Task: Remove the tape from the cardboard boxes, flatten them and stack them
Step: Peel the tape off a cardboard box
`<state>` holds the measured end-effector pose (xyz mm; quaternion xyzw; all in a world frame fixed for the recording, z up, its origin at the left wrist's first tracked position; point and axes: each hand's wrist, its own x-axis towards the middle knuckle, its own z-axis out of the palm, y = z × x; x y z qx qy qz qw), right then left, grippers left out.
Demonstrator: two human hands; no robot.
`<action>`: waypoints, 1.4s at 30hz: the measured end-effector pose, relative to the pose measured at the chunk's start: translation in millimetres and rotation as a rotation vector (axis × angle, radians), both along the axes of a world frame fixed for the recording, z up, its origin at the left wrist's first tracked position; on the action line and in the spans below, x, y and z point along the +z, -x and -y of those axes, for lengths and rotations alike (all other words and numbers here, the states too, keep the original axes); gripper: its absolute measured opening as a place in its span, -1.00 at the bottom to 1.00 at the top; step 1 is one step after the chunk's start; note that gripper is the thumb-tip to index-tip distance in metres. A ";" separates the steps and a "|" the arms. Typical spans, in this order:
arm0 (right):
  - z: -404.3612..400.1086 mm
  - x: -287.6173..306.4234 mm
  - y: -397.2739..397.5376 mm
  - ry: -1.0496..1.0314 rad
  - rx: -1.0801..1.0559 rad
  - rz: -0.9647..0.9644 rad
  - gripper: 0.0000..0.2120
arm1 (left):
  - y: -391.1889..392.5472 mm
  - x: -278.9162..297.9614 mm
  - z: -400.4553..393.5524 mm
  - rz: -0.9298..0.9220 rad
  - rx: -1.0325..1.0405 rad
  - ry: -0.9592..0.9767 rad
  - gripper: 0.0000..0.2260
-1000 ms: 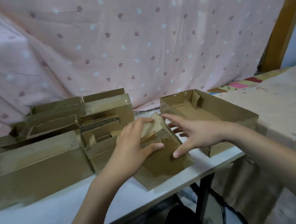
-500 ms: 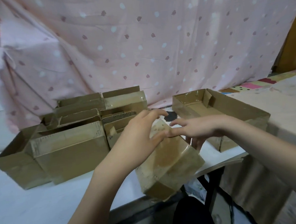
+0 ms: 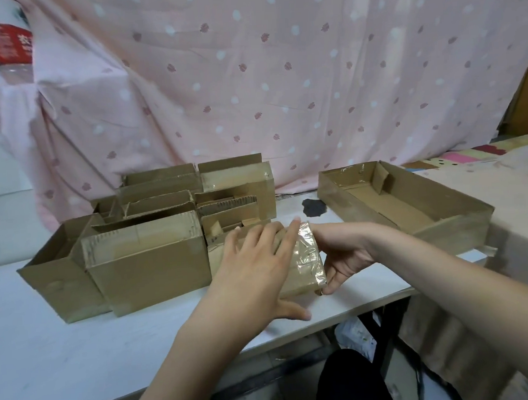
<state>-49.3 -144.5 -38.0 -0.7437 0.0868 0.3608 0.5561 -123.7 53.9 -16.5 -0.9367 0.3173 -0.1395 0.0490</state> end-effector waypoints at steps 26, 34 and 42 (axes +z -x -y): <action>-45.9 18.7 6.1 0.422 0.114 0.951 -0.90 | -51.3 -22.2 -51.7 -0.386 0.006 -0.042 -0.01; -45.0 32.9 -6.6 0.508 0.304 0.811 -0.88 | -48.2 -40.8 -50.8 -0.180 0.010 0.018 0.00; -40.9 6.1 -1.4 0.378 0.261 0.863 -0.85 | -43.2 -42.2 -51.5 -0.168 0.011 0.075 -0.08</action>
